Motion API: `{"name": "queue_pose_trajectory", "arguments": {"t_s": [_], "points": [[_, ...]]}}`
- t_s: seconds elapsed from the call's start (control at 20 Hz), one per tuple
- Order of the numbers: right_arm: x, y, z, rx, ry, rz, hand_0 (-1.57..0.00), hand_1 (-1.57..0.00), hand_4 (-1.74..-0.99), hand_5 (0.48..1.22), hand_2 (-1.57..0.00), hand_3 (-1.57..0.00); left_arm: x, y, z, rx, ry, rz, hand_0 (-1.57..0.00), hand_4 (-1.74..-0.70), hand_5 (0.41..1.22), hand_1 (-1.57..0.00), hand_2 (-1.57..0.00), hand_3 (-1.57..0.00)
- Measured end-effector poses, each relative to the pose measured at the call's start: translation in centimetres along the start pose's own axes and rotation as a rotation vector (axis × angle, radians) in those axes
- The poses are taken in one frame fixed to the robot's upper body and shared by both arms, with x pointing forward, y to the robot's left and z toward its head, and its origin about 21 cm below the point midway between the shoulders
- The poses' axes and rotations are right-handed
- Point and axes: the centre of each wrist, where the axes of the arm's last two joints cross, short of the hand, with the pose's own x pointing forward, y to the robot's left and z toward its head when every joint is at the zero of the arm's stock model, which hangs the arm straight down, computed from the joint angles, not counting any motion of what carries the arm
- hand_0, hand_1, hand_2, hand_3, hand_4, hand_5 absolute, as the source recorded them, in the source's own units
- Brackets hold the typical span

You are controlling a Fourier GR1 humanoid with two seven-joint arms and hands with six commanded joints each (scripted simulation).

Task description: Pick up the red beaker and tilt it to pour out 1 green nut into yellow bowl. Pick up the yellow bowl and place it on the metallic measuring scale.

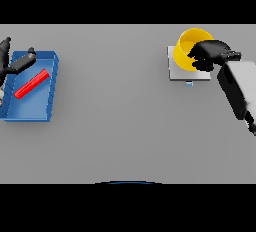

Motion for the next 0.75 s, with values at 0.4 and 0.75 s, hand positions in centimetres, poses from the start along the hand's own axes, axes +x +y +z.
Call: {"name": "queue_pose_trajectory", "arguments": {"t_s": [0.4, 0.75], "points": [[0.05, -0.1, -0.48, 0.042, -0.002, -0.018, -0.25, -0.23, -1.385, 0.78, -0.39, -0.54, 0.45, 0.17, -0.61, 0.001, -0.005, -0.001, 0.0, -0.81, 0.739, 0.0, 0.0, 0.0], [-0.41, -0.18, -0.64, 0.076, -0.013, 0.021, -0.05, -0.05, -1.308, 0.733, -0.12, -0.35, 0.54, -0.01, -0.49, -0.001, 0.0, 0.017, 0.0, -0.82, 0.734, 0.0, 0.0, 0.0]]}}
